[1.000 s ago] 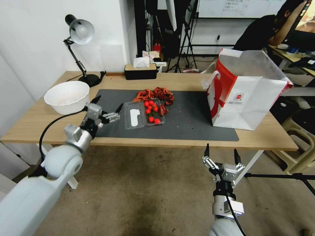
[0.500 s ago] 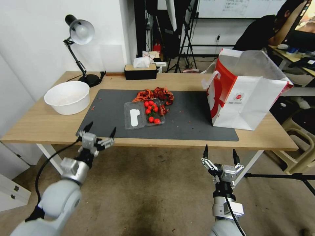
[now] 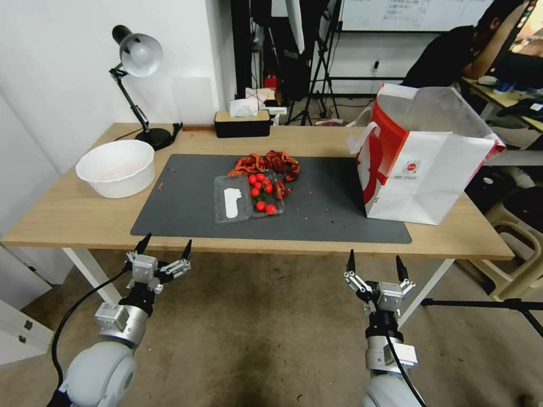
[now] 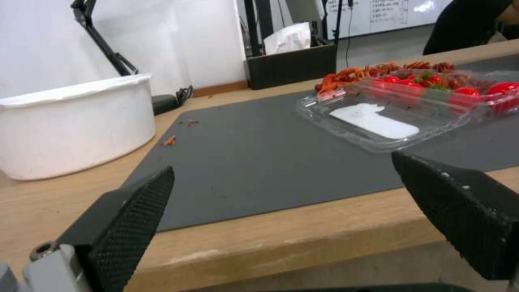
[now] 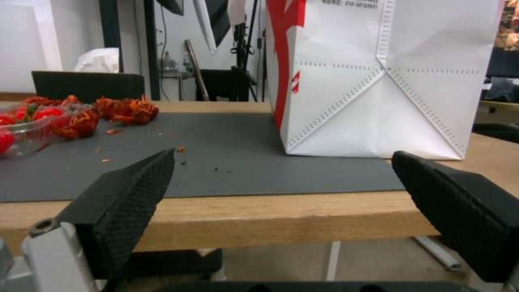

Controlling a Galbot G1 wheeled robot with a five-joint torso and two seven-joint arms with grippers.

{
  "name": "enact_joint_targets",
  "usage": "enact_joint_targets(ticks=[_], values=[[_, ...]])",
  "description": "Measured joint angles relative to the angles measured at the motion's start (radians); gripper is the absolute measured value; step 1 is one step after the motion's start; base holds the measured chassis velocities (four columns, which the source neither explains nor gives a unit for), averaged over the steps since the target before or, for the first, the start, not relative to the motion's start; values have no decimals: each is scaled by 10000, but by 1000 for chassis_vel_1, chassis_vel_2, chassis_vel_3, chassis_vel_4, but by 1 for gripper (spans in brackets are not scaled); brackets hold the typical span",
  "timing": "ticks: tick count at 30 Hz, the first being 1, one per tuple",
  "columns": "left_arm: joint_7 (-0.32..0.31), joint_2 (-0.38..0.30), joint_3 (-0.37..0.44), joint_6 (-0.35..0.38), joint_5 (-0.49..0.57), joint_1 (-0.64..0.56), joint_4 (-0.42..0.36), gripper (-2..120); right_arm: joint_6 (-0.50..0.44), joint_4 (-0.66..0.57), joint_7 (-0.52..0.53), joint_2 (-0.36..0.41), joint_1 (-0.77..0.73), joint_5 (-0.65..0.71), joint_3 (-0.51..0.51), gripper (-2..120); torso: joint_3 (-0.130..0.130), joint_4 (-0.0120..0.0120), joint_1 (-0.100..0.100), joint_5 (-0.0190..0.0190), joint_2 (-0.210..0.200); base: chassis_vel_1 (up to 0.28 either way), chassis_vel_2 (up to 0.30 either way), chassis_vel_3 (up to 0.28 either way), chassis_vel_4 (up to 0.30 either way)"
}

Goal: Pick up the trash from the table and place it into the takeout bag.

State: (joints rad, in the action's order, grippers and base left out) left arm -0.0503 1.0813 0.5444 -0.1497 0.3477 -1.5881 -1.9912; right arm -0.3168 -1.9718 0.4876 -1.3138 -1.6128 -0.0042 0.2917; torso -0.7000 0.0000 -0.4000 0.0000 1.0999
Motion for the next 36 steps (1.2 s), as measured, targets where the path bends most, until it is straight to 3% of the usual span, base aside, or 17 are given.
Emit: enact_joint_targets(ticks=[36], values=[[58,120,35,-335,-38,-38,260,100,33,270,-426,277,324,478,-57,100,0,0,0,-1,0,0,0,0,0]])
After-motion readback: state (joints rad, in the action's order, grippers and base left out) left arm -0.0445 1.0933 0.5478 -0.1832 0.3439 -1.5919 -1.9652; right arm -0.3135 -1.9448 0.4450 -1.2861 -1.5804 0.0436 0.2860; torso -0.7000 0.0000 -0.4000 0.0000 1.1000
